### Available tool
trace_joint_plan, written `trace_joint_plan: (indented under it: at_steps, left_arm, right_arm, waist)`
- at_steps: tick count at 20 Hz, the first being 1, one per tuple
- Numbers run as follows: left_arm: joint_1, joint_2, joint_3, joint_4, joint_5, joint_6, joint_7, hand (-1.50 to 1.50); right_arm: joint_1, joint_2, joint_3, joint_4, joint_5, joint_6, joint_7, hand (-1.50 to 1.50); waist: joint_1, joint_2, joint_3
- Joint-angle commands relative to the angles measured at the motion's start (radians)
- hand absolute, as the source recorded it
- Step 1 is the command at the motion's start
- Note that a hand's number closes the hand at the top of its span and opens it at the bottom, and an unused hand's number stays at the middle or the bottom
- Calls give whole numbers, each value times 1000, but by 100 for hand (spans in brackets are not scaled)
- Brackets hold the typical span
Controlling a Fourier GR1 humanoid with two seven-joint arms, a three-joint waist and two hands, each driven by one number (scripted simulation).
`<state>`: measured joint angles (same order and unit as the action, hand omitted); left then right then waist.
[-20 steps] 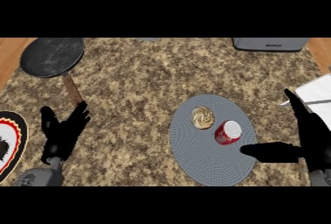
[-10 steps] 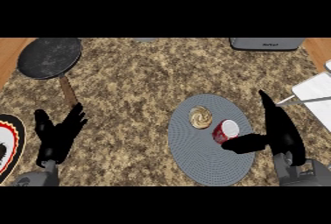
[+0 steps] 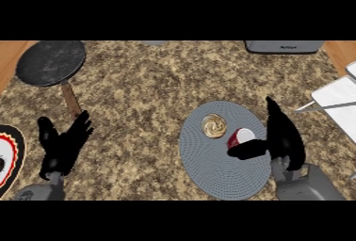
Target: Pick the can from the placemat and place it in the tiered shelf
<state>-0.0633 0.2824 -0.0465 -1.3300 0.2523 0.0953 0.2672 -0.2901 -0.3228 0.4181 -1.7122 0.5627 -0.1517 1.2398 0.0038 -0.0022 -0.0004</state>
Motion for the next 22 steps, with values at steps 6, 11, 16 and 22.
trace_joint_plan:
  at_steps: [6,11,16,22]
  left_arm:
    - [27,-8,5,-43,7,-11,21,0]
    - [53,2,7,-16,-10,-40,-20,0]
    - [34,-32,6,0,-46,2,-23,0]
    - [55,-5,45,-57,-12,-52,19,0]
  right_arm:
    - [-30,128,-43,164,108,13,158,-150]
    - [-39,134,-92,208,169,58,132,-150]
    - [-17,201,-93,221,256,45,103,-150]
    - [0,213,-191,267,260,45,-37,-150]
  waist:
    - [9,2,0]
    - [6,2,0]
    - [0,2,0]
    - [0,2,0]
